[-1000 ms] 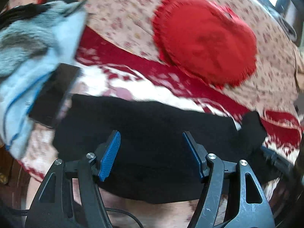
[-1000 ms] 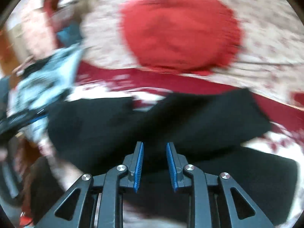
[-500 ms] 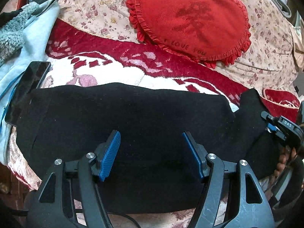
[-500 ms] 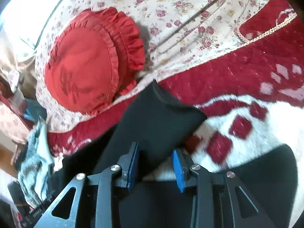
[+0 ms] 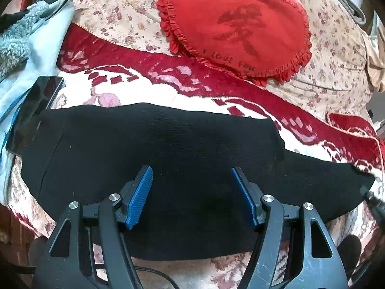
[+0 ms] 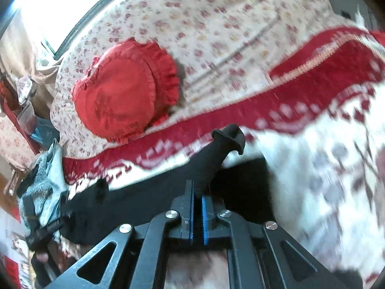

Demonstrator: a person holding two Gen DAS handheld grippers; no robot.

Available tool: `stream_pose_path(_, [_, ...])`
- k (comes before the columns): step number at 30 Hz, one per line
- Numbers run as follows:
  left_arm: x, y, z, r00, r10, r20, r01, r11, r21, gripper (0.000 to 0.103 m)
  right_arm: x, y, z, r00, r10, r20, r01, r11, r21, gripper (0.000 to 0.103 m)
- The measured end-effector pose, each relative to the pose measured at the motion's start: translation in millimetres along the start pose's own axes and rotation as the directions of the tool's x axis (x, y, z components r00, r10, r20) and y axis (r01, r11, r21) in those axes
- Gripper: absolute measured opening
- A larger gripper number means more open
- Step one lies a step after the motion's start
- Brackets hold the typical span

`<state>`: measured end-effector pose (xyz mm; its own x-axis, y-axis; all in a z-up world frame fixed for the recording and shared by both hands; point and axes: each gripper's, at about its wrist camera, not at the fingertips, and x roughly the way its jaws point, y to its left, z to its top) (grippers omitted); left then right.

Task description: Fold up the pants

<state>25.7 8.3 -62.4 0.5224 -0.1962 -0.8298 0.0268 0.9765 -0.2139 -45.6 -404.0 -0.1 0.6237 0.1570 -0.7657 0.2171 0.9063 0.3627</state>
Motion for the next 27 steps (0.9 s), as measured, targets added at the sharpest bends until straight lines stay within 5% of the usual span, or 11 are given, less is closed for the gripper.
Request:
stream_pose_path(12, [-9.6,6.0,-6.8,1.0,0.008,0.007,-0.008,1.0,-0.018,0.067,24.2,-19.3,-27.1,0.985,-0.088,-0.151,0.086,0.996,-0.024,0.005])
stream_pose_path(15, [-12.2,10.2,-6.2,1.0,0.011,0.009,-0.01,1.0,-0.025,0.067,11.8,-19.3,-25.9,0.971,-0.188,-0.146,0.184,0.982,-0.036,0.018])
stream_pose_path(19, [-16.0,16.5,-4.5,0.999,0.021,0.024,-0.02,0.999,-0.033,0.067,-4.5,-17.3,-19.8,0.949,-0.298,-0.106,0.289,0.953,-0.094,0.018])
stream_pose_path(22, [-16.1,21.9,-3.1,0.999,0.036,0.03,-0.034,0.999,-0.038,0.067,-18.4,-2.0,-10.6,0.974,-0.219,-0.065,0.212,0.972,-0.104,0.018])
stream_pose_path(27, [-14.3,28.1,-0.1,0.998,0.058,0.036,-0.057,0.997,-0.047,0.067,4.7,68.0,1.1,0.995,0.053,-0.083,-0.069,0.977,-0.2,0.019])
